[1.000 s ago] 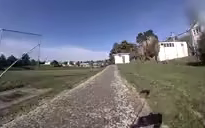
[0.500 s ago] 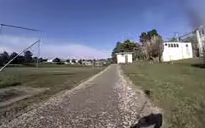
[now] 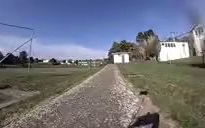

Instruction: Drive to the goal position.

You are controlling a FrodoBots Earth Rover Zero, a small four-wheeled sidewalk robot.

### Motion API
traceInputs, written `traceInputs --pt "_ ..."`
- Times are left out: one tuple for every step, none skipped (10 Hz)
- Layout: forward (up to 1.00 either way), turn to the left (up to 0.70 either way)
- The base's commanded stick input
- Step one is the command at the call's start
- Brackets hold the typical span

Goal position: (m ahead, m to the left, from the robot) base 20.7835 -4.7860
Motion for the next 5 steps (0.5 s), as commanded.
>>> traceInputs --pt "0.7 0.0" --pt "0.7 0.0" --pt "0.7 0.0" --pt "0.7 0.0" --pt "0.7 0.0"
